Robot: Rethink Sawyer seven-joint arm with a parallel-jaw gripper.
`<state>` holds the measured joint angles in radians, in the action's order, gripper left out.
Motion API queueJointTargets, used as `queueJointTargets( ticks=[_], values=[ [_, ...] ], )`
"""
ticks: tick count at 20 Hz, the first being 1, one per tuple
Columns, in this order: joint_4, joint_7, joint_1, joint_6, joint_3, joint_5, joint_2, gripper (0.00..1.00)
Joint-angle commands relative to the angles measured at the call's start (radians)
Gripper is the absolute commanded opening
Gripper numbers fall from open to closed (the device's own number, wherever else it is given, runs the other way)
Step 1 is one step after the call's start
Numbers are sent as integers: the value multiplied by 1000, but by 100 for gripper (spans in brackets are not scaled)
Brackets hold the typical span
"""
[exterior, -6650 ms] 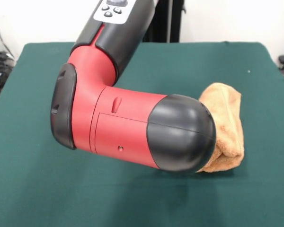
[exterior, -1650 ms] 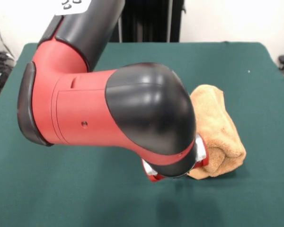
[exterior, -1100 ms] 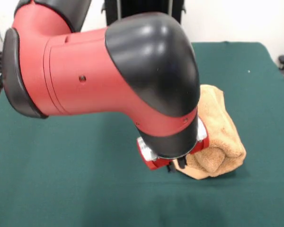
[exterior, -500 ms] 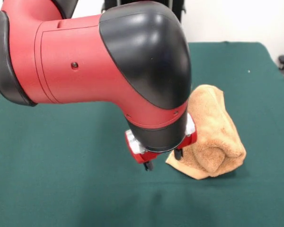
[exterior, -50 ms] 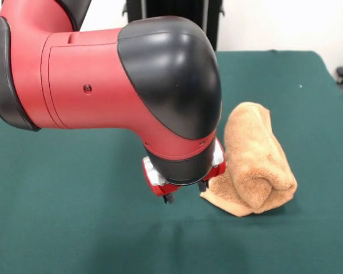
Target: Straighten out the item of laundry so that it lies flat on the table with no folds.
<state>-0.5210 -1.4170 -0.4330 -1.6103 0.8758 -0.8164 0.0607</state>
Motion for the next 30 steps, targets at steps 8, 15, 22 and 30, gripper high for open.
queueJointTargets(
  ticks=[8, 15, 22, 30],
  values=[
    [-148, -25, 41, 121, -75, 115, -68, 100],
    [-161, -4, 37, 179, -89, 162, -80, 100],
    [-120, 26, 58, 128, -121, 164, -98, 100],
    [-92, 38, 72, 69, -136, 163, -107, 100]
  ],
)
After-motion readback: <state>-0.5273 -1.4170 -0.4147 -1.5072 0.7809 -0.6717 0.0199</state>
